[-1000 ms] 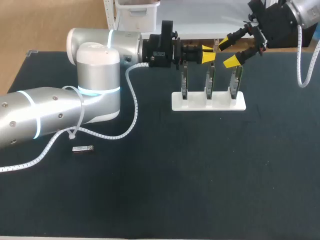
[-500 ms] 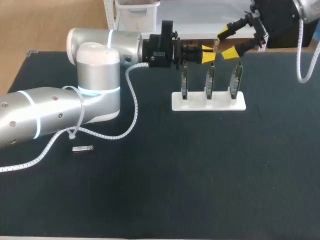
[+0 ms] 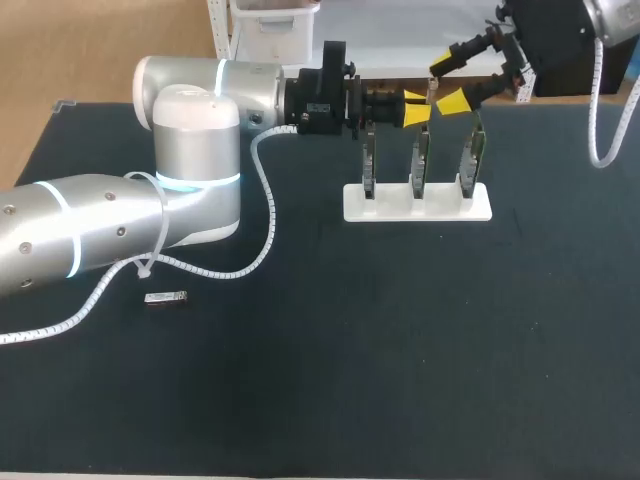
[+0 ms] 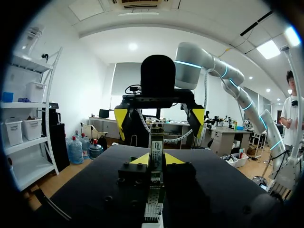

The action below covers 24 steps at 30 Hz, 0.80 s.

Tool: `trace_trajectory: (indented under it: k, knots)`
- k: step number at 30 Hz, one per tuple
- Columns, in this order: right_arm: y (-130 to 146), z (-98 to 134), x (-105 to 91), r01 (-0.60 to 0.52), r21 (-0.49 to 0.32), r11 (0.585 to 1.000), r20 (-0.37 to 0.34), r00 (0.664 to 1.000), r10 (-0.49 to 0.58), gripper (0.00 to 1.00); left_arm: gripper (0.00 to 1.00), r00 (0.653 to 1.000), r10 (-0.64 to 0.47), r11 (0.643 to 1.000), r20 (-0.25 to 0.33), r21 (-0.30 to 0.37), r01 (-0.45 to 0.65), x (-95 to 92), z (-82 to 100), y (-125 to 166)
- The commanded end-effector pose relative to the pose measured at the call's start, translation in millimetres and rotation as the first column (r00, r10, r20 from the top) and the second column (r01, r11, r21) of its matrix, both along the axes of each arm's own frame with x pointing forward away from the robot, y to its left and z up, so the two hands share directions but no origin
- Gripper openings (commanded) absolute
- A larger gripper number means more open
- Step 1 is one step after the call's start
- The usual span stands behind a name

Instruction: Pick up the optical module with the left hand, and insert it into the network port with the right hand.

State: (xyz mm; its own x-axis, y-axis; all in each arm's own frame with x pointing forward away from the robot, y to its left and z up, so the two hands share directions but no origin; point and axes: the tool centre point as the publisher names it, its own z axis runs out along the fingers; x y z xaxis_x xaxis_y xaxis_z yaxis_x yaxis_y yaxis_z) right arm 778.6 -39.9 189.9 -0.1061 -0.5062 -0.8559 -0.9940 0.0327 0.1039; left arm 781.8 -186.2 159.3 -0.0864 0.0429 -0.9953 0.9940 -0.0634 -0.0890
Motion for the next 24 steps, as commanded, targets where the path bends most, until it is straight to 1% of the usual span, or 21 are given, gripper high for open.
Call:
trace_trajectory:
  k: [1,12,13,14,15,16,24]
  knots:
    - [5.7,0.8,1.5,0.001,-0.012,1.0,0.004,1.0,-0.001,1.0,0.0,1.0,0.007,1.0,0.002,-0.001,-0.007,-2.3,-0.1,0.1]
    - [12.5,1.2,6.7,-0.006,-0.032,0.999,0.002,1.0,0.006,1.0,0.0,1.0,0.007,1.0,0.002,-0.001,-0.007,-2.3,-0.1,0.1]
    - [12.6,1.0,7.1,-0.005,-0.035,0.999,0.001,1.0,0.005,0.9,0.0,1.0,0.007,1.0,0.002,-0.001,-0.007,-2.3,-0.1,0.1]
    - [12.6,1.0,7.2,-0.004,-0.038,0.999,0.001,1.0,0.004,0.45,0.0,1.0,0.007,1.0,0.002,-0.001,-0.007,-2.3,-0.1,0.1]
    - [12.8,0.8,7.4,-0.002,-0.041,0.999,0.0,1.0,0.002,0.12,0.0,1.0,0.007,1.0,0.002,-0.001,-0.007,-2.3,-0.1,0.1]
    - [12.9,0.5,7.5,-0.002,-0.043,0.999,0.0,1.0,0.002,0.0,0.0,1.0,0.007,1.0,0.002,-0.001,-0.007,-2.3,-0.1,0.1]
    - [13.2,-0.4,7.5,0.003,-0.052,0.999,0.0,1.0,-0.003,0.0,0.0,1.0,0.007,1.0,0.002,-0.001,-0.007,-2.3,-0.1,0.1]
